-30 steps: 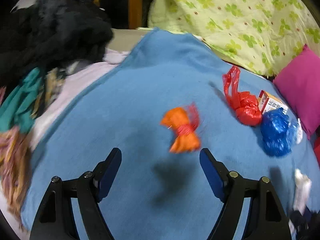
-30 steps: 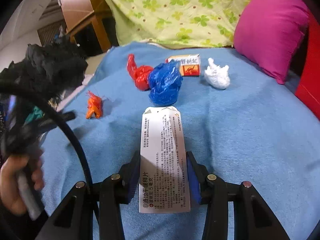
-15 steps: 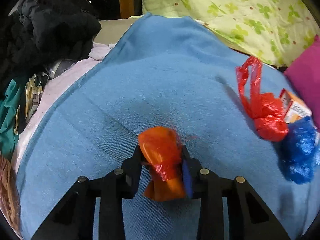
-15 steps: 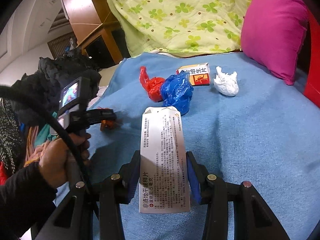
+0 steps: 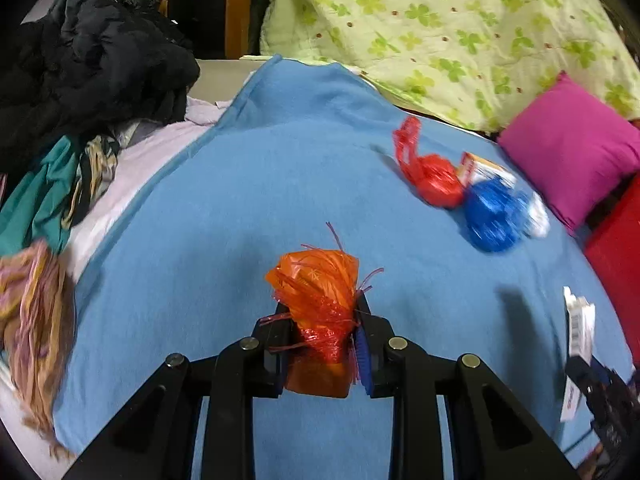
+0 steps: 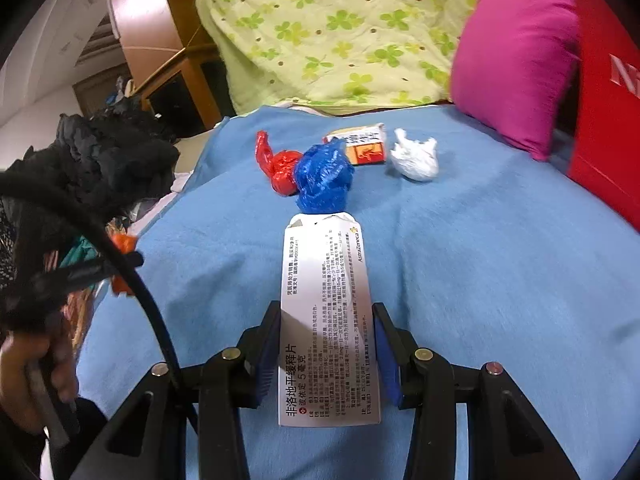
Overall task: Collect trash
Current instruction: 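Carry the medicine box and orange bag in both grippers over the red wastebasket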
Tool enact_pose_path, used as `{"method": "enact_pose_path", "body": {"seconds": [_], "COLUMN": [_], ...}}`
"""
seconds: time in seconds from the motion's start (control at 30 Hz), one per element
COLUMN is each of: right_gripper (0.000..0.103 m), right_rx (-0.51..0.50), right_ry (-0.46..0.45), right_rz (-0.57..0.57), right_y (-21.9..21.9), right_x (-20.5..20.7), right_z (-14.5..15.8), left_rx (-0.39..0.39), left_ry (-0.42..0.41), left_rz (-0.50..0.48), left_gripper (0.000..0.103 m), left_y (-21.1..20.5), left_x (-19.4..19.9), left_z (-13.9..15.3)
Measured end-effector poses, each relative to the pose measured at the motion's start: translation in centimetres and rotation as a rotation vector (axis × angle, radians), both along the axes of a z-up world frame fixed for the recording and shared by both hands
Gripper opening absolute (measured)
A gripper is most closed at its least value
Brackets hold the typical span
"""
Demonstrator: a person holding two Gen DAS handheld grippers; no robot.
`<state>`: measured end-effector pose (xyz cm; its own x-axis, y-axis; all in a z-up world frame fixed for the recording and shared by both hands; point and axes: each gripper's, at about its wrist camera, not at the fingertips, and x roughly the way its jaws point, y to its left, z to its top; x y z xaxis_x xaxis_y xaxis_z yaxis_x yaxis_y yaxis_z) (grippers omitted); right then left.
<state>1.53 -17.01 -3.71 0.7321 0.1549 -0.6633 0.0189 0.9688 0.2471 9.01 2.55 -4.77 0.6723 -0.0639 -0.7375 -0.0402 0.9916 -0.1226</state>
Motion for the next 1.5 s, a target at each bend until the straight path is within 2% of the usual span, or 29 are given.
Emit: {"method": "enact_pose_path", "body": {"seconds": [0.13, 0.23, 0.43, 0.6, 0.87, 1.5], "right_gripper": [0.046, 0.046, 0.046, 0.046, 0.046, 0.046], "right_rx": [0.003, -0.009, -0.021, -0.014, -0.008, 0.003], "right_ry": [0.011, -0.01, -0.064, -0.093, -0.109, -0.116], "right_rz": [-0.029, -0.047, -0.081, -0.111, -0.151, -0.164], "right_y": [-0.5, -0.8, -1.4, -2.0, -3.4, -3.6], "right_x": [-2.6, -4.4, -7.6, -10.1, -12.2, -12.6], "right_z": [0.6, 2.1, 5.2, 6.5, 7.3, 7.3], "left_rx": [-0.023, -0.033, -0.042, -0.034, -0.028, -0.022], "left_ry": [0.01, 0.013, -0.026, -0.063, -0.101, -0.095], "left_rz": [-0.038, -0.068, -0.116, -0.145, -0.166, -0.154], "left_gripper": [0.029, 0.029, 0.029, 0.029, 0.029, 0.029], "left_y": [-1.0, -2.1, -3.6, -4.3, -5.1, -5.0], "left_x": [-3.0, -4.6, -7.6, -9.4, -10.2, -10.4], "left_z": [-0.4, -0.3, 1.4, 3.1, 4.7, 4.5]}}
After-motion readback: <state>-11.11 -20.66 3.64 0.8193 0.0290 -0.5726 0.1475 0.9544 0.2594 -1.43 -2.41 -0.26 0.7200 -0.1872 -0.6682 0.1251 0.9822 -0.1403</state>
